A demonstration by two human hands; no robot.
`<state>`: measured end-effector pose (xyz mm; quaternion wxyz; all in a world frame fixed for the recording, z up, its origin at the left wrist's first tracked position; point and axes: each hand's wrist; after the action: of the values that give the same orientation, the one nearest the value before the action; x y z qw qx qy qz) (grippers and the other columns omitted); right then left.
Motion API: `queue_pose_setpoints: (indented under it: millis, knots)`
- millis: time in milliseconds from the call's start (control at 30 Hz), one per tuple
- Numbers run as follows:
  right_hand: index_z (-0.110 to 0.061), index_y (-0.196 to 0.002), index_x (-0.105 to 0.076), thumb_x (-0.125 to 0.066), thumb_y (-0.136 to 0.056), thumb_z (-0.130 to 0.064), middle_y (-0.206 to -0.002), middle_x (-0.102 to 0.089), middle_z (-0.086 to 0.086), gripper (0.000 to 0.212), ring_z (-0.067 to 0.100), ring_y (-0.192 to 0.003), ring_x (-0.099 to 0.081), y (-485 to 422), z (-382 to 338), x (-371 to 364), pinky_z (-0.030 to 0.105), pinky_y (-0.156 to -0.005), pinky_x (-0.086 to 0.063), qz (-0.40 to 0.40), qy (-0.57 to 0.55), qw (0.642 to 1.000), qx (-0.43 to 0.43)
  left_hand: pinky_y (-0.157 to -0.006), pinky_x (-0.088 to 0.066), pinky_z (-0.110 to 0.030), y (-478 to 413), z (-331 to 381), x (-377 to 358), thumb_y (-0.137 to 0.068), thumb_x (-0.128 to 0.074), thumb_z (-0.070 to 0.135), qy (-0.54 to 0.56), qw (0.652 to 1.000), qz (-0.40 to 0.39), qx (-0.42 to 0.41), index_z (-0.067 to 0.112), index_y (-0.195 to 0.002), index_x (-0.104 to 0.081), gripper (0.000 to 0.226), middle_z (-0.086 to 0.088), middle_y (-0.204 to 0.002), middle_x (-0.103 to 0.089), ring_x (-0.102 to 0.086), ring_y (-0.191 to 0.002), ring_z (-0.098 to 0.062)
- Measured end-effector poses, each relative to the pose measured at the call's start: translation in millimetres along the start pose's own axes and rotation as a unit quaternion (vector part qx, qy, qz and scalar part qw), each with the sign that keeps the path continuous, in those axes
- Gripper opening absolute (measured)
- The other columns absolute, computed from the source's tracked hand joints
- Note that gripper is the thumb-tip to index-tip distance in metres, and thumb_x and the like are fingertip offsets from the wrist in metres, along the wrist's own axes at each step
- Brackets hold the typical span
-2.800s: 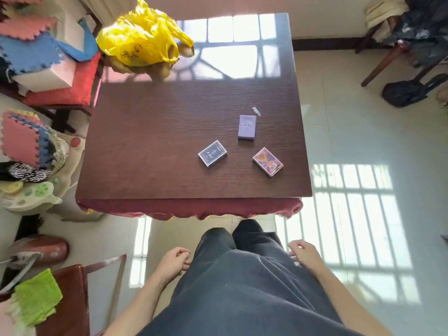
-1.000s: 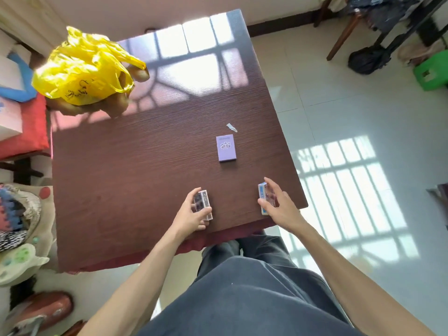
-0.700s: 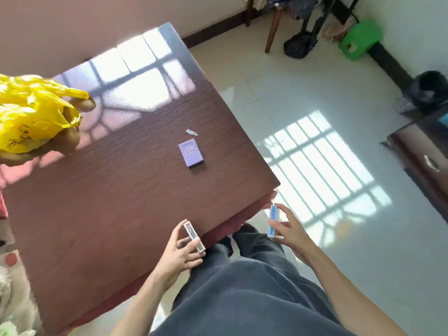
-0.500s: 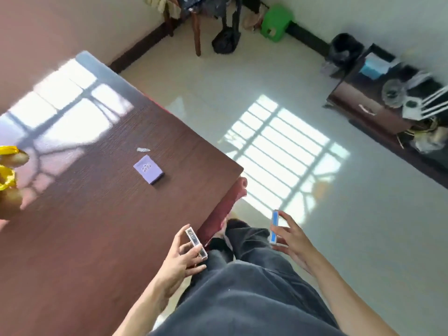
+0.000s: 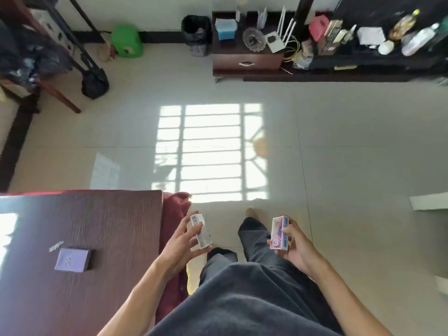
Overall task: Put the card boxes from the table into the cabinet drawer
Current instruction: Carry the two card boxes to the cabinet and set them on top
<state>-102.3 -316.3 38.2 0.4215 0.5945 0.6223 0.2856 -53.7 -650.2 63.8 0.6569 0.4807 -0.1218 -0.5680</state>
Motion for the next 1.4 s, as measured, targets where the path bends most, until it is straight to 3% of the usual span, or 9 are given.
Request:
queue_pose_setpoints:
  millis: [200,300,500,567,700,833,933,1100,1400]
  knots:
    - [-0.036,-0.126,-0.059,-0.064,-0.087,-0.053,-0.126,-0.06,0.02,0.043,0.038,-0.093,-0.072,-14,-40,39,0.033,-0.059,-0.058,0.042,-0.036,0.998,0.003,-0.076,-0.059,-0.038,-58,19,-73,-0.091,-0.064,0.039,-0.098,0.994,0.047,0.013,0.044,-0.123,-0.06,0.033,-0.006,-0.115,-0.071,-0.071,-0.099,-0.029]
    - [-0.035,-0.13,-0.055,-0.056,-0.096,-0.054,-0.128,-0.06,0.017,0.039,0.037,-0.094,-0.072,-31,-72,62,0.031,-0.058,-0.057,0.053,-0.019,0.998,0.017,-0.071,-0.058,-0.036,-84,29,-112,-0.089,-0.066,0.042,-0.119,0.991,0.06,0.015,0.04,-0.124,-0.06,0.036,-0.006,-0.104,-0.074,-0.072,-0.089,-0.027]
    - [-0.044,-0.117,-0.062,-0.063,-0.085,-0.062,-0.127,-0.057,0.015,0.037,0.043,-0.113,-0.066,-62,-147,89,0.04,-0.075,-0.059,0.054,0.004,0.998,0.023,-0.079,-0.059,-0.044,-121,56,-174,-0.089,-0.067,0.037,-0.1,0.994,0.053,0.014,0.043,-0.118,-0.064,0.03,-0.012,-0.116,-0.069,-0.065,-0.108,-0.039]
    - [-0.045,-0.115,-0.063,-0.063,-0.085,-0.061,-0.128,-0.055,0.016,0.034,0.046,-0.117,-0.063,-72,-172,89,0.045,-0.081,-0.058,0.051,0.003,0.998,0.024,-0.081,-0.059,-0.048,-130,67,-185,-0.092,-0.063,0.03,-0.088,0.995,0.053,0.016,0.04,-0.122,-0.062,0.031,-0.015,-0.12,-0.063,-0.062,-0.109,-0.041]
    - [-0.04,-0.121,-0.061,-0.06,-0.094,-0.053,-0.127,-0.057,0.016,0.03,0.043,-0.107,-0.067,-99,-213,85,0.038,-0.068,-0.056,0.041,0.002,0.999,0.028,-0.077,-0.059,-0.045,-153,89,-196,-0.092,-0.063,0.026,-0.07,0.995,0.073,0.016,0.04,-0.123,-0.061,0.034,-0.015,-0.121,-0.064,-0.063,-0.105,-0.037]
    - [-0.045,-0.121,-0.06,-0.057,-0.096,-0.053,-0.132,-0.053,0.011,0.026,0.045,-0.116,-0.062,-128,-250,73,0.043,-0.079,-0.058,0.051,0.004,0.999,0.017,-0.081,-0.06,-0.047,-183,117,-191,-0.089,-0.066,0.038,-0.066,0.993,0.095,0.023,0.048,-0.118,-0.062,0.031,-0.011,-0.127,-0.06,-0.062,-0.113,-0.038]
    - [-0.048,-0.118,-0.061,-0.056,-0.097,-0.052,-0.134,-0.052,0.011,0.021,0.043,-0.116,-0.061,-152,-283,63,0.039,-0.072,-0.057,0.056,0.021,0.998,0.026,-0.08,-0.06,-0.047,-212,148,-188,-0.087,-0.063,0.05,-0.065,0.992,0.108,0.022,0.051,-0.109,-0.065,0.022,-0.01,-0.128,-0.058,-0.062,-0.113,-0.035]
    - [-0.052,-0.113,-0.059,-0.059,-0.1,-0.04,-0.135,-0.05,0.006,0.018,0.031,-0.114,-0.056,-185,-339,46,0.038,-0.074,-0.061,0.074,0.029,0.996,0.048,-0.077,-0.059,-0.044,-255,216,-191,-0.085,-0.063,0.055,-0.071,0.993,0.091,0.015,0.044,-0.119,-0.061,0.036,-0.016,-0.136,-0.054,-0.062,-0.113,-0.037]
    - [-0.055,-0.106,-0.07,-0.062,-0.096,-0.045,-0.131,-0.057,0.01,0.016,0.041,-0.109,-0.066,-243,-446,25,0.037,-0.067,-0.058,0.072,-0.03,0.996,0.045,-0.086,-0.057,-0.045,-333,342,-250,-0.075,-0.065,0.06,-0.116,0.993,0.032,-0.002,0.042,-0.123,-0.059,0.052,-0.012,-0.123,-0.061,-0.067,-0.1,-0.029]
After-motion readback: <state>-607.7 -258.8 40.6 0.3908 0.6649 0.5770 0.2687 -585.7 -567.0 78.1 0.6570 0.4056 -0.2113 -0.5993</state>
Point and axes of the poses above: each hand's wrist, its own y-axis away from the middle knuckle, its own x-axis out of the back of the hand, z = x × y
